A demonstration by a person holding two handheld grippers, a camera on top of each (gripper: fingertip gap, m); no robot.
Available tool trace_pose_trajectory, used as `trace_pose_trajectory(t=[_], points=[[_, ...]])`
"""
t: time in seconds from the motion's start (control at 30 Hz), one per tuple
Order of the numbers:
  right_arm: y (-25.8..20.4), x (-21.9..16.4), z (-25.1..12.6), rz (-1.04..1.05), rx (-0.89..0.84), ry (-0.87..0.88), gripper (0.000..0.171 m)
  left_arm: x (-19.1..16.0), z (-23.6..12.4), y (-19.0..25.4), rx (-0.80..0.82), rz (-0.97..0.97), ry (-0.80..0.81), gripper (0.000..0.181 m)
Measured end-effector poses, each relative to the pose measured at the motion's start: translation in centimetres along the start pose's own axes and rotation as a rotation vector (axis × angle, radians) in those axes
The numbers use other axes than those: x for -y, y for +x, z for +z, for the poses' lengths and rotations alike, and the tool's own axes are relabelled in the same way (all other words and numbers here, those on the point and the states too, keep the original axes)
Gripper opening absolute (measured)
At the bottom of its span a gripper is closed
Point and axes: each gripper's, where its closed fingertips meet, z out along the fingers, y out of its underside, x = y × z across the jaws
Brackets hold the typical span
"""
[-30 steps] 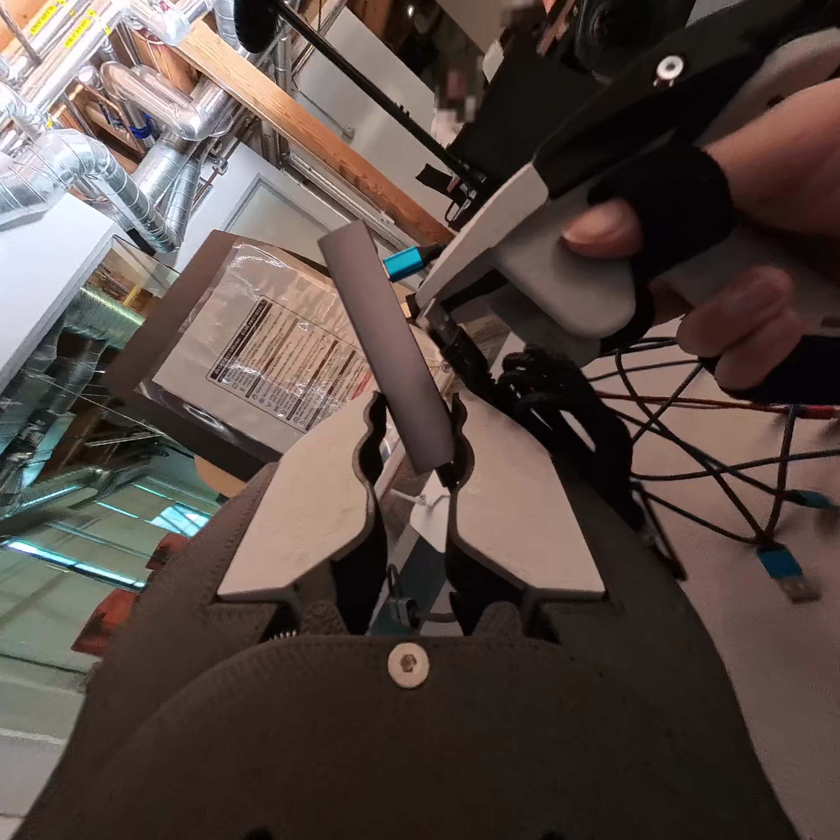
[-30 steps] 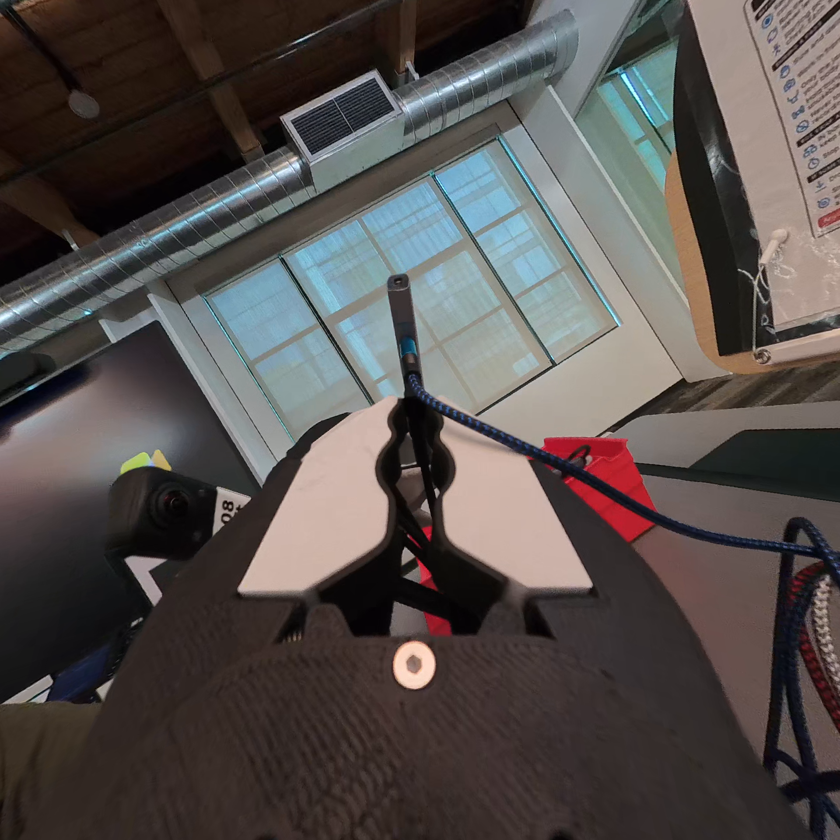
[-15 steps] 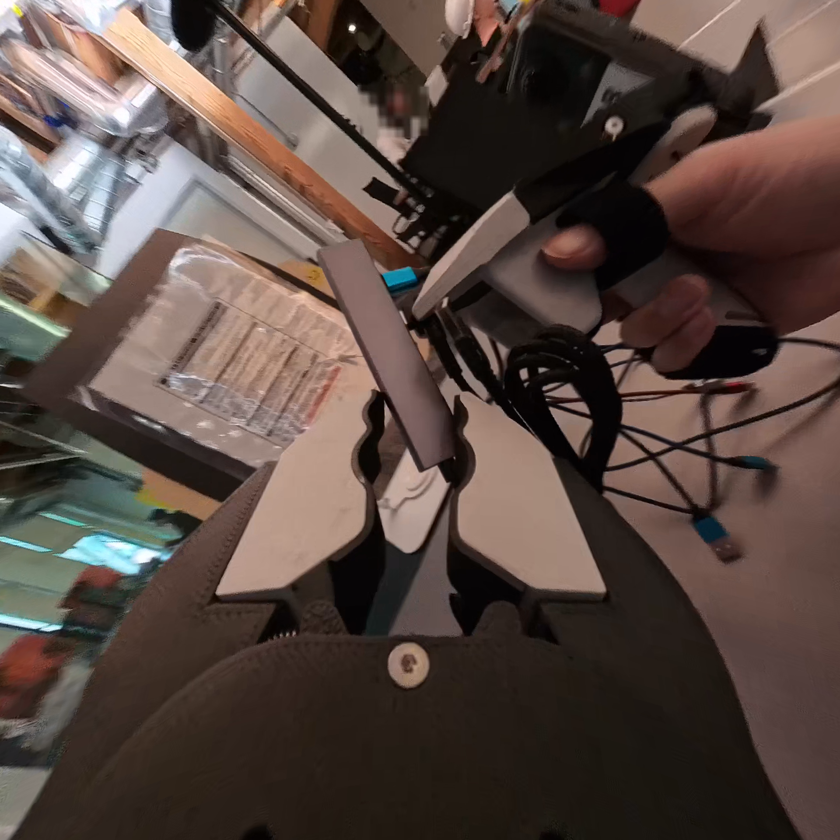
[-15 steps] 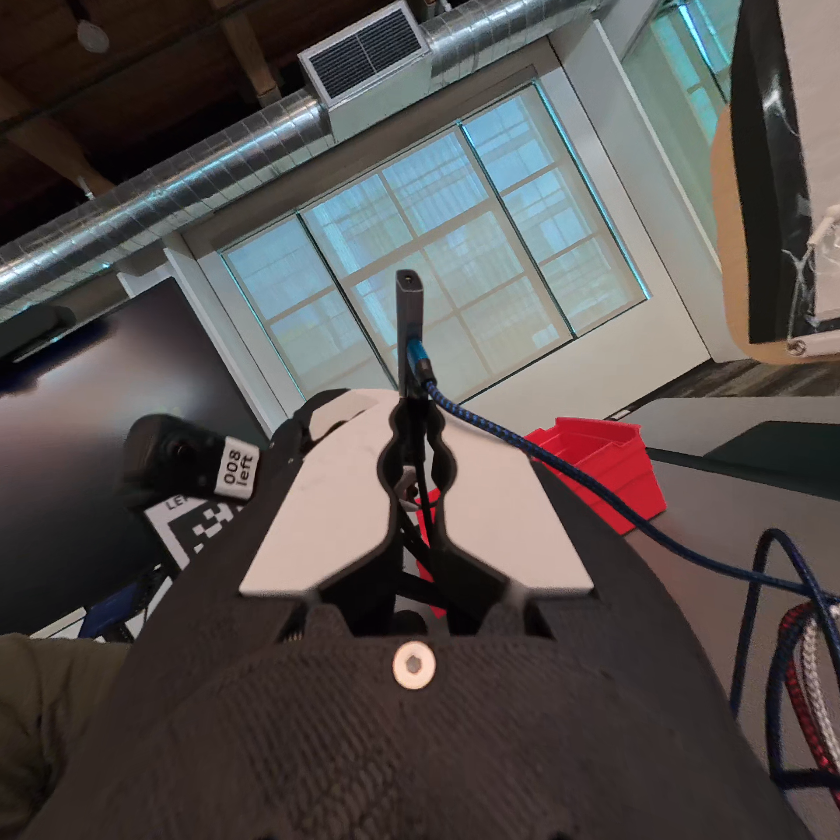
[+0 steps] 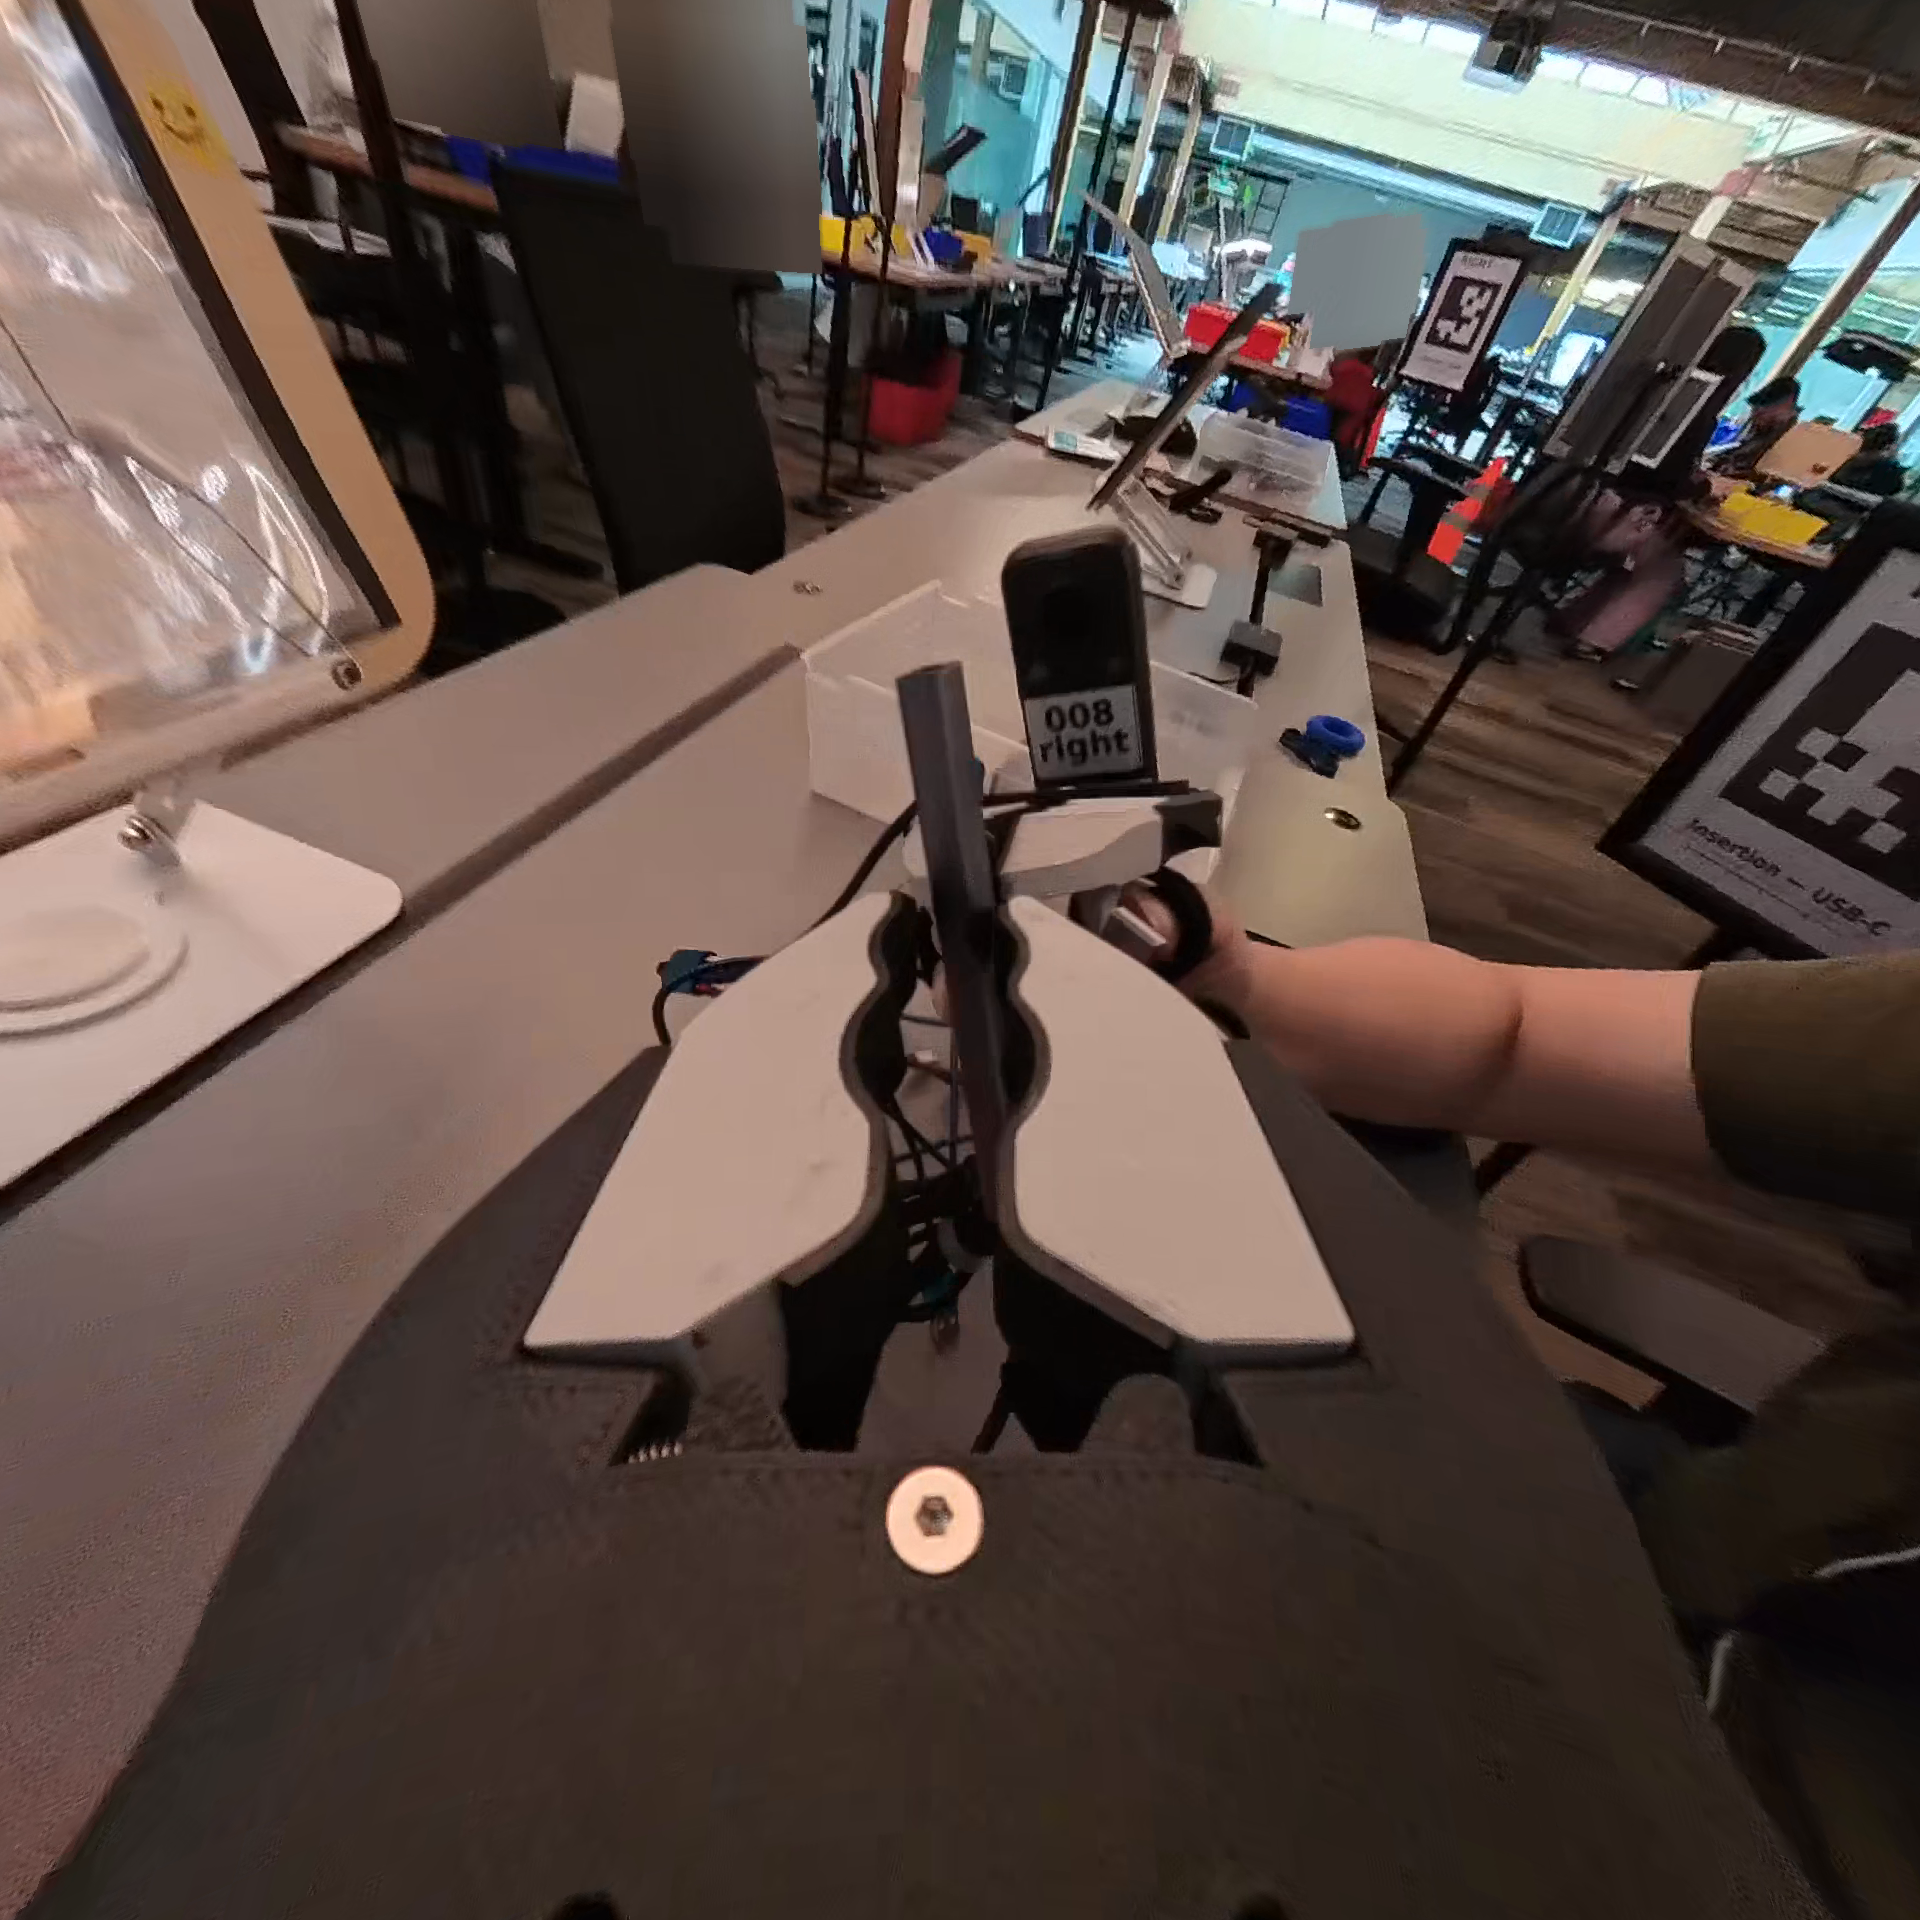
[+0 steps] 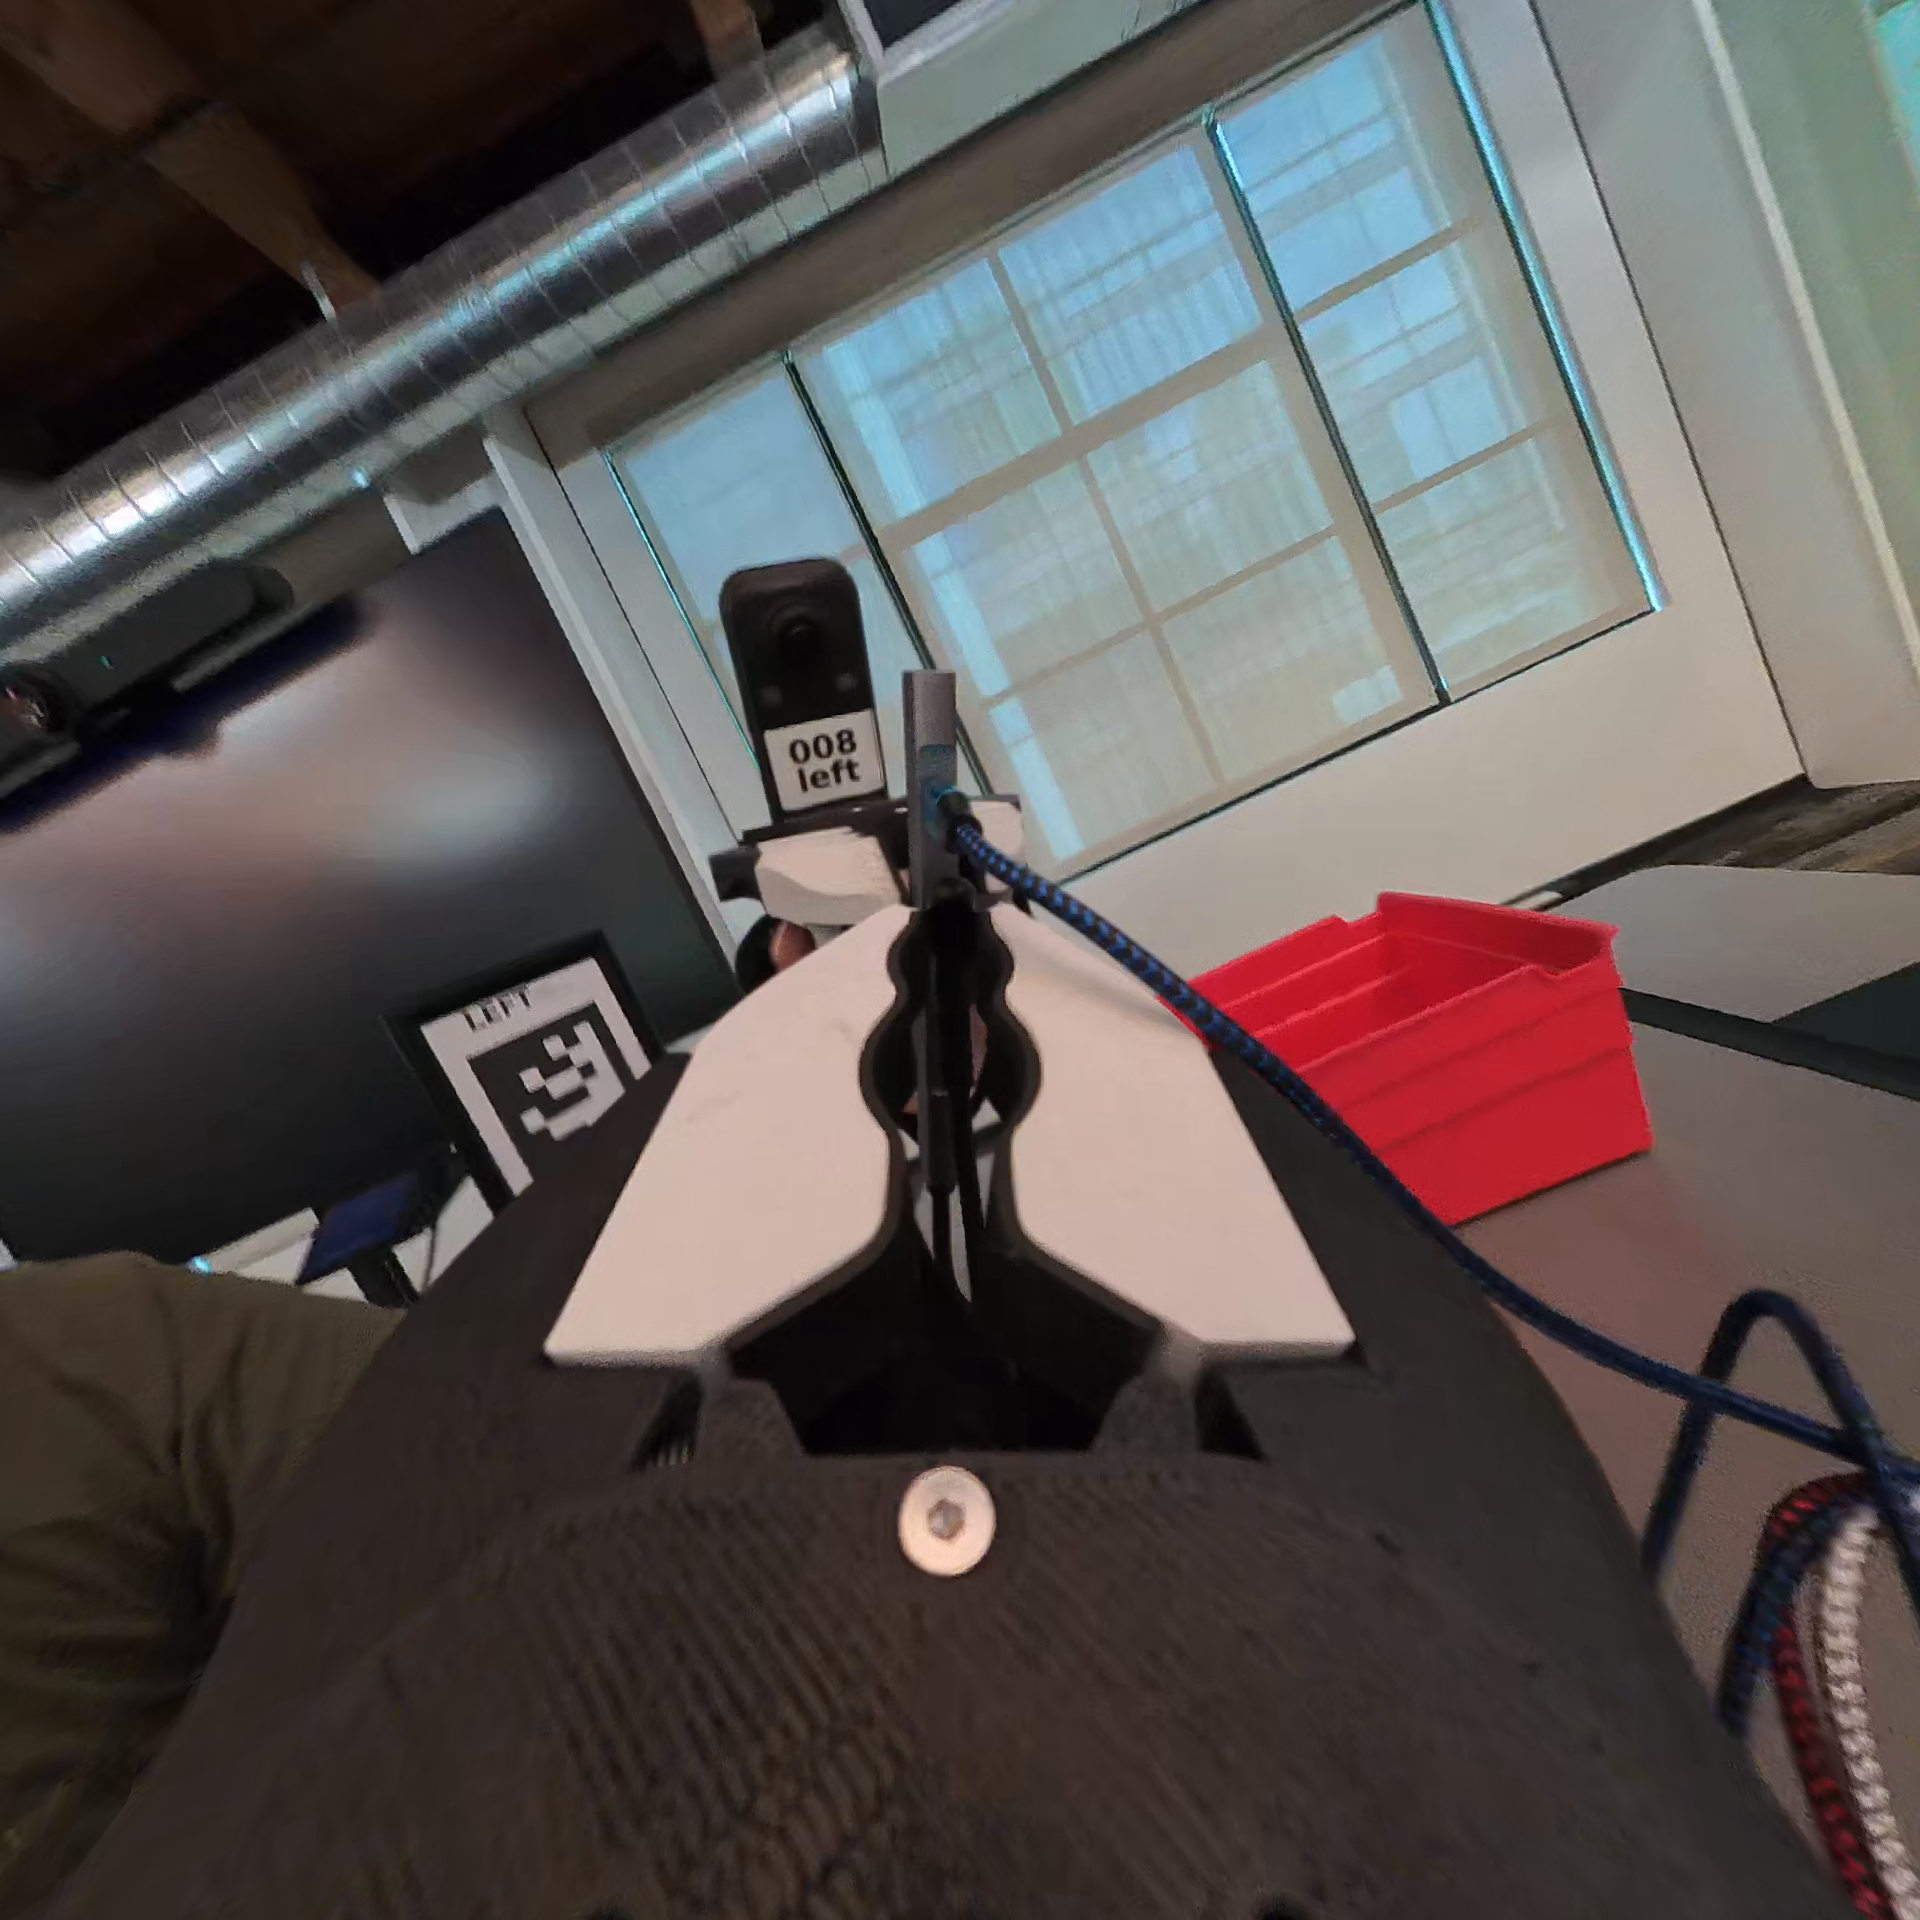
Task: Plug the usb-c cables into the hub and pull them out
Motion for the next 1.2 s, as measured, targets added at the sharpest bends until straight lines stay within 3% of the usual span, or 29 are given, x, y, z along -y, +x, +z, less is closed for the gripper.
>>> trace_pose_trajectory(t=[0.23,0.8,0.93,1.2], points=[[-0.7,-0.7,-0.1,-0.135,0.028,-0.153,0.008,-0.8,-0.1,0.9,-0.086,-0.013,-0.054,0.008],[-0.2,-3.2,-0.9,-0.252,-0.047,-0.462,0.009,-3.2,0.1,0.9,-0.074,0.06,-0.211,0.008],[0.2,-3.4,-0.8,-0.242,-0.06,-0.453,0.008,-3.4,0.0,0.6,-0.043,0.081,-0.227,0.008],[-1.3,-0.5,0.0,-0.205,0.029,-0.17,0.008,-0.7,-0.1,1.3,-0.138,-0.029,-0.053,0.008]])
